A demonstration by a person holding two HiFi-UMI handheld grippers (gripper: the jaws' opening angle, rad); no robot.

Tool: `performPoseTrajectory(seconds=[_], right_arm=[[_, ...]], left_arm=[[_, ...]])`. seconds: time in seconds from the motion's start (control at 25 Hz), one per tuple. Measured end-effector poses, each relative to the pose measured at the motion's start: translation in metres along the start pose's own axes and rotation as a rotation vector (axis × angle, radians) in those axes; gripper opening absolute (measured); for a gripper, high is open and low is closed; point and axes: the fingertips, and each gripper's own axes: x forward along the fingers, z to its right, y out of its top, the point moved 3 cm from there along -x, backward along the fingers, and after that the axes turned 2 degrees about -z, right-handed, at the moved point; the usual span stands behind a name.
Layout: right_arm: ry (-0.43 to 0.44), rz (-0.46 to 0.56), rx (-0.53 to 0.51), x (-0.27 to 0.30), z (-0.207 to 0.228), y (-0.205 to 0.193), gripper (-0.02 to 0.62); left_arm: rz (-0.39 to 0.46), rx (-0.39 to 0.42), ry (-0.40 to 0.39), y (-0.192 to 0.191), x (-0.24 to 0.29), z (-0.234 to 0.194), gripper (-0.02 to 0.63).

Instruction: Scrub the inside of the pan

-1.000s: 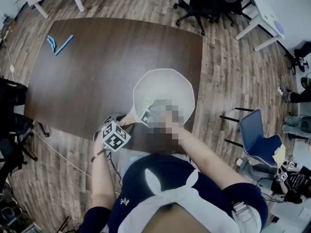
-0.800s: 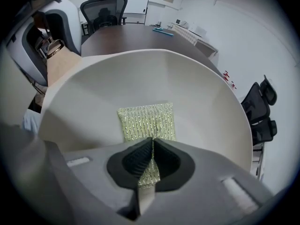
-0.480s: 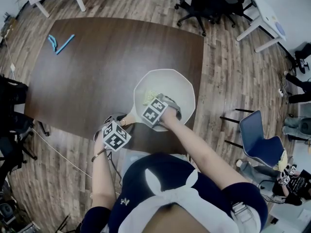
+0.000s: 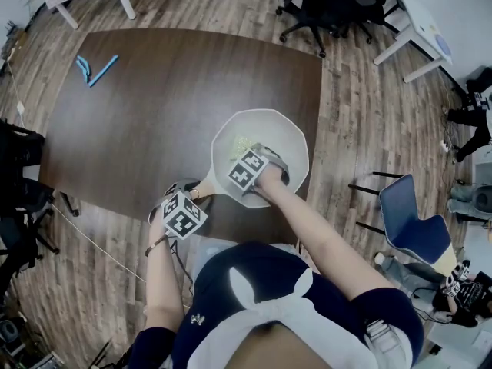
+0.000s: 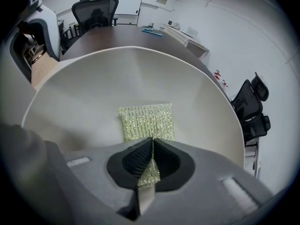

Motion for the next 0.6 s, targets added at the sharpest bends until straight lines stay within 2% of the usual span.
performPoseTrajectory(seconds=[0.6], right_arm=[[0.006,-0.02,0.067,-0.001,0.013,-0.014,0.009]], left_arm=[[-0.001,0.0,0.0,0.0,-0.001,0.0,0.193]])
